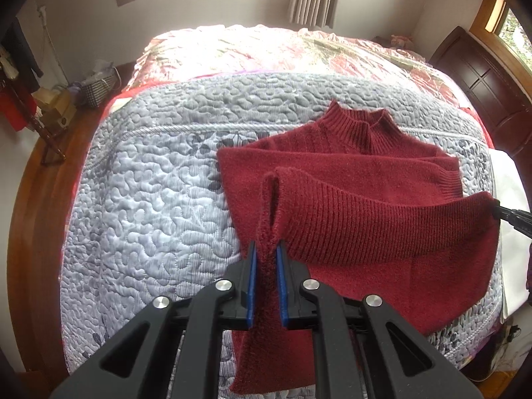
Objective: Fold small clothes
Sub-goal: 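Lift the side edge with both tools, fold it over the body, release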
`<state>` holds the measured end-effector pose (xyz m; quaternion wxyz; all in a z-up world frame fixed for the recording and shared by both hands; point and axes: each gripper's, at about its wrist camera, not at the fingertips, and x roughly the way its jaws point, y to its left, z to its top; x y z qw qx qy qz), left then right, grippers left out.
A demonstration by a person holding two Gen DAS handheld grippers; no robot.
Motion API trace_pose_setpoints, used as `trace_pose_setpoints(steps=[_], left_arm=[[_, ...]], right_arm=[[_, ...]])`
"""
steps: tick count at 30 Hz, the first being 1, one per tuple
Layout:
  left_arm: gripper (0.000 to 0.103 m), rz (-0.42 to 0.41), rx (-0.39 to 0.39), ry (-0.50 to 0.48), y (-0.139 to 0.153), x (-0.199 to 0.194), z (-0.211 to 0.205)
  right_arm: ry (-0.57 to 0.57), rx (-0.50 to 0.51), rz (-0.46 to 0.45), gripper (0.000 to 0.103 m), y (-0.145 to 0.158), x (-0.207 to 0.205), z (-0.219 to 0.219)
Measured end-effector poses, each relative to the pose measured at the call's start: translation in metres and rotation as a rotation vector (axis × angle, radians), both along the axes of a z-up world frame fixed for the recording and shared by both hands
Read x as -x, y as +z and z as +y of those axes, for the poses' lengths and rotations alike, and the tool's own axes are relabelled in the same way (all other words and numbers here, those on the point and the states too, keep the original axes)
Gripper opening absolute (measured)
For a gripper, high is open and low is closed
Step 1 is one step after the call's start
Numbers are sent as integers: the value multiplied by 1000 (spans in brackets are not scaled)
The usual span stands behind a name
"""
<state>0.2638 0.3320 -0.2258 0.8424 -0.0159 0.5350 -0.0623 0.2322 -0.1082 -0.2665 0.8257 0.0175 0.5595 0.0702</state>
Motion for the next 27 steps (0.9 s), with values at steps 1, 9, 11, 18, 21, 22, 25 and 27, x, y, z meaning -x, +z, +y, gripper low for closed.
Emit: trace_pose_setpoints(steps=[1,9,11,18,21,22,25,27], left_arm=[[11,-15,0,-1,6,0,0],[11,-101,14,-4,40,-29,9],[11,-109,27,-3,39,-42,11],[11,-80,80,9,10,-90,19],[11,-45,92,17,-10,-108,22],[11,-35,92,18,-16,-114,23],[11,-22,95,13,-25,-128,24],[11,-15,100,5,-28,-136,24]], right_arm=[[-4,-2,-12,4,6,-1,-1],[5,-14,-108,4,49,-29,-8],[19,-15,-122,4,51,-44,-7],[46,-26,-92,4,26,-102,-9],[41,-33,-61,4,9,-126,-10],[41,-34,-53,4,6,-132,-10],[47,-30,-39,4,-3,-147,-9],[47,-32,-34,4,-6,-154,-9]])
